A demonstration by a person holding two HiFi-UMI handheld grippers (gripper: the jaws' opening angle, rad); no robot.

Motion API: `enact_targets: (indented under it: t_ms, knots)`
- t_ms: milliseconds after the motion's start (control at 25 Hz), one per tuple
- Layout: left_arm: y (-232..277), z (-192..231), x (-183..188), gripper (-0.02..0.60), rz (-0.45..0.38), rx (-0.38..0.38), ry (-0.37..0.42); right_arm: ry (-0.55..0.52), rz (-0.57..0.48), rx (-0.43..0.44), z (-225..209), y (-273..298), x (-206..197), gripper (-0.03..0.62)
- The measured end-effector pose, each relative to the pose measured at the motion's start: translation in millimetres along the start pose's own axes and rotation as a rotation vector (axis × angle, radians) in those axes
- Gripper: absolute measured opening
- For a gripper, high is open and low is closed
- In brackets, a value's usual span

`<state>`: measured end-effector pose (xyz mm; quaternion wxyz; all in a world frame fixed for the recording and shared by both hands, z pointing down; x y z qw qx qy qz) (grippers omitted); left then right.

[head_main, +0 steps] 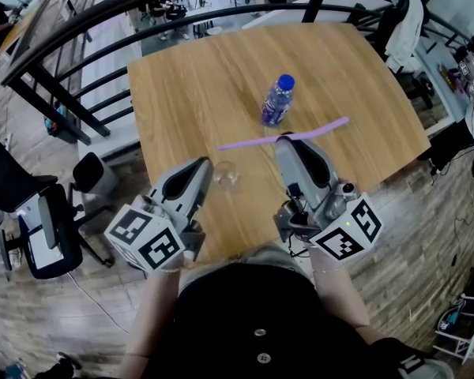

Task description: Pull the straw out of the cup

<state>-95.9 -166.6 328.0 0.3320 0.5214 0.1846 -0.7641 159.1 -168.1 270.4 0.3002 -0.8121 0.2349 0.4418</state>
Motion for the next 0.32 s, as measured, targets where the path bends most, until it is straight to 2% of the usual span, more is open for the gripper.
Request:
enact_targets:
  t_ms: [320]
  knots:
    - [-2.0, 1.1, -1.7, 0.018, 0.003, 0.004, -0.007, -0.006, 0.01, -0.015, -2.2, -2.3, -2.9, 0.032]
Point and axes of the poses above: the fingertips, and each gripper's own axes: y forward along the fingers, z to its left, x out of its top, the point moved 10 cm from there along -y, backward along the fingers, and after that the axes turned 6 degrees about y, right-handed, at the moved point
